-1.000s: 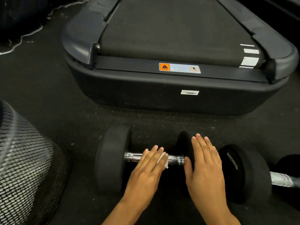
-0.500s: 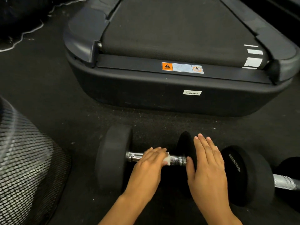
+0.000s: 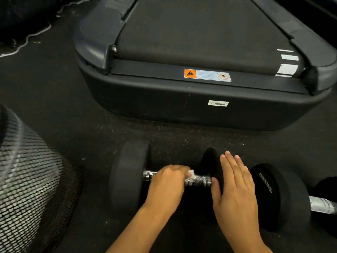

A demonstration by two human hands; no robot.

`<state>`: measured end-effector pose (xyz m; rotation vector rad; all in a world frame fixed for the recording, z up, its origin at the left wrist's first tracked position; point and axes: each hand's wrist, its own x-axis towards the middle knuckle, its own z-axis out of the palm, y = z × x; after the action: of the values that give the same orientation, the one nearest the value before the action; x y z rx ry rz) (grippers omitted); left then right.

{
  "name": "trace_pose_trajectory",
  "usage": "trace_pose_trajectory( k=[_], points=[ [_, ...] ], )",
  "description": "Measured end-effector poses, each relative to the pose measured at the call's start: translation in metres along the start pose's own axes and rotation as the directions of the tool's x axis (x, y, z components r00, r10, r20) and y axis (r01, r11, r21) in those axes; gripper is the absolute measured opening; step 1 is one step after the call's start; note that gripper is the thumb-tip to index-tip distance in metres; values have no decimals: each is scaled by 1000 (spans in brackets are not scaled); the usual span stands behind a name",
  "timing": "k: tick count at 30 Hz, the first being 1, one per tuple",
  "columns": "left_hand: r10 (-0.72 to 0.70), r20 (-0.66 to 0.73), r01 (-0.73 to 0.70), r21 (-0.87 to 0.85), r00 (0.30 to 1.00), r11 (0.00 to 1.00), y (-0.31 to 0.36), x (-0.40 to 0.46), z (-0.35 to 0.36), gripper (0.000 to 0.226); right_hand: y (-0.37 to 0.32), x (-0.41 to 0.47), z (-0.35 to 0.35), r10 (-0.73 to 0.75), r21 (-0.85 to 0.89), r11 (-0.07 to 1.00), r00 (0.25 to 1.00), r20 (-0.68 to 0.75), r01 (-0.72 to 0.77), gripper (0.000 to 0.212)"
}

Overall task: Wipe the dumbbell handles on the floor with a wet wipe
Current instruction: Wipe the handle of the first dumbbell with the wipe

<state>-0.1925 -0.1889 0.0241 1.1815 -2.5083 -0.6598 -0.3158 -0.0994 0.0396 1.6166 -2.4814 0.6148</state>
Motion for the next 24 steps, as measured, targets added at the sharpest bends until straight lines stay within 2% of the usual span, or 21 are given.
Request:
trace_pose_trajectory(
  k=[3, 7, 9, 12, 13, 15, 19, 24],
  points=[
    [-107, -32, 106, -7, 994, 994, -8, -6, -4, 16, 0, 2, 0, -8, 9, 1000, 1000, 0, 8, 58],
    [-38, 11, 38, 19, 999, 999, 4, 2, -7, 12, -1, 1, -1, -3, -3, 1000, 1000, 1, 3, 58],
    [-63, 5, 62, 27, 998, 998, 2, 5, -9, 17, -1, 2, -1, -1, -6, 1000, 1000, 4, 1, 58],
    [-83, 0, 83, 39, 997, 996, 4, -4, -8, 4, -1, 2, -1, -18, -1, 1000, 1000, -4, 18, 57],
    [-68, -16, 69, 32, 998, 997, 6, -5, -8, 10, -1, 2, -2, -17, 2, 1000, 1000, -7, 17, 57],
    [-34, -14, 35, 110, 999, 993, 8, 0, -7, 8, -2, 1, -1, -8, 8, 1000, 1000, -5, 8, 57],
    [-119, -28, 122, 200, 993, 972, 0, 7, -10, 19, -1, 1, -2, -9, 12, 1000, 1000, -1, 9, 58],
    [-42, 60, 36, 101, 997, 994, 8, 10, -7, 24, -1, 1, -1, -2, 2, 1000, 1000, 8, 2, 58]
  ],
)
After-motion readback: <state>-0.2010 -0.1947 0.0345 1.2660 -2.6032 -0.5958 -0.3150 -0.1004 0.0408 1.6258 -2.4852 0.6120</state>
